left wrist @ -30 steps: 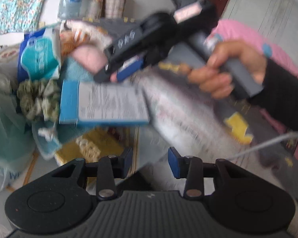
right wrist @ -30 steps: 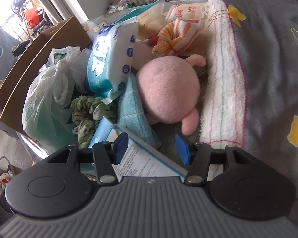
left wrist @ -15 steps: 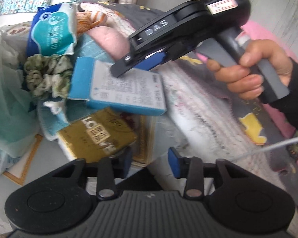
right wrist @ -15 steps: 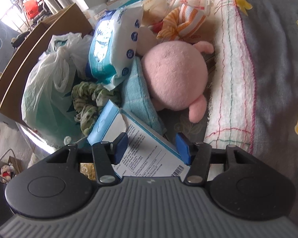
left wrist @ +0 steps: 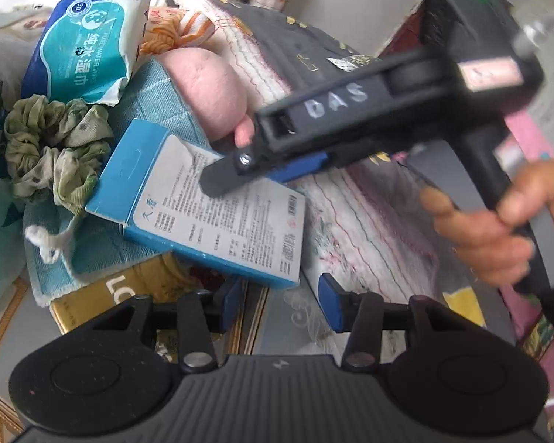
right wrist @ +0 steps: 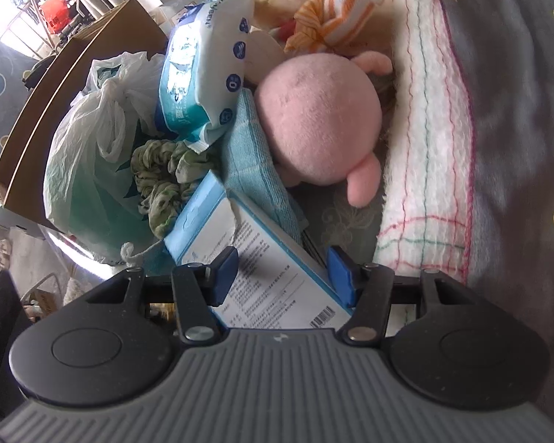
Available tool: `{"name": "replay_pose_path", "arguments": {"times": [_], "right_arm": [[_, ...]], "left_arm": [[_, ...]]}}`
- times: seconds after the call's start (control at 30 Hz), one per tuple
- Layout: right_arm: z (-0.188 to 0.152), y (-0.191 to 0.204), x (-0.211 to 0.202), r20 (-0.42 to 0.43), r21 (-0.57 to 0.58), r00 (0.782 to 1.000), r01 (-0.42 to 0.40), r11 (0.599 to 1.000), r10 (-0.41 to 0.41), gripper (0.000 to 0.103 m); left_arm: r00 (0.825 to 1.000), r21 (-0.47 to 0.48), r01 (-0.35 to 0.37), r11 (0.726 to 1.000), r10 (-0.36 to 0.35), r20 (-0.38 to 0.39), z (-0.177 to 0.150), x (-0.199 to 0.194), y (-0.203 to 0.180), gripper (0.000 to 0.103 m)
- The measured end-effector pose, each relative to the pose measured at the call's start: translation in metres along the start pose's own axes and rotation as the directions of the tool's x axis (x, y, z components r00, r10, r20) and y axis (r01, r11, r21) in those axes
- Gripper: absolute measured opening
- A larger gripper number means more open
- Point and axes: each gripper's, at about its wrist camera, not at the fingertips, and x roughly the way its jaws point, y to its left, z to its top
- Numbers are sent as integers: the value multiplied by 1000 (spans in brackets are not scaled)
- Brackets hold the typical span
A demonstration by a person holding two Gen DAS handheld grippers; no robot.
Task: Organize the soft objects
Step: 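Reach the right tool to the blue-and-white medicine box and grasp it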
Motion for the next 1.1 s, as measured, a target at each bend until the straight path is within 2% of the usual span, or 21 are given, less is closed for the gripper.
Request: {"name": "replay_pose_path", "arguments": {"times": [0.17,0.37,0.63,0.77,0.9,1.0,1.1], "right_arm": [[-1,-4,3,-8,-16,1000,-7,1000,7,54],[-1,-3,9,0,-29,1000,-21,999,21,61],[-10,-6,-23,26,42,998,-62,997,61,44],[-21,-8,-41,58,114,992,-122,986,116,42],[-32,-6,-47,92,188,979,-197,962,182,41],[-41,0,-39,108,244,963,-266,933,246,40],[-50,8,-23,108,271,950,-311,911,292,39]], "left_arm": [[1000,-11,-11,1000,11,-8,2,4,0,48],[999,-67,-30,997,28,-33,8,7,0,49],[999,-82,-36,996,33,-32,12,1,0,48],[1000,-83,-24,996,22,-13,12,-15,2,49],[998,-67,-31,997,35,50,15,-41,6,54],[996,-46,-37,998,41,83,15,-62,13,57],[996,-31,-46,998,48,75,13,-76,24,58]]}}
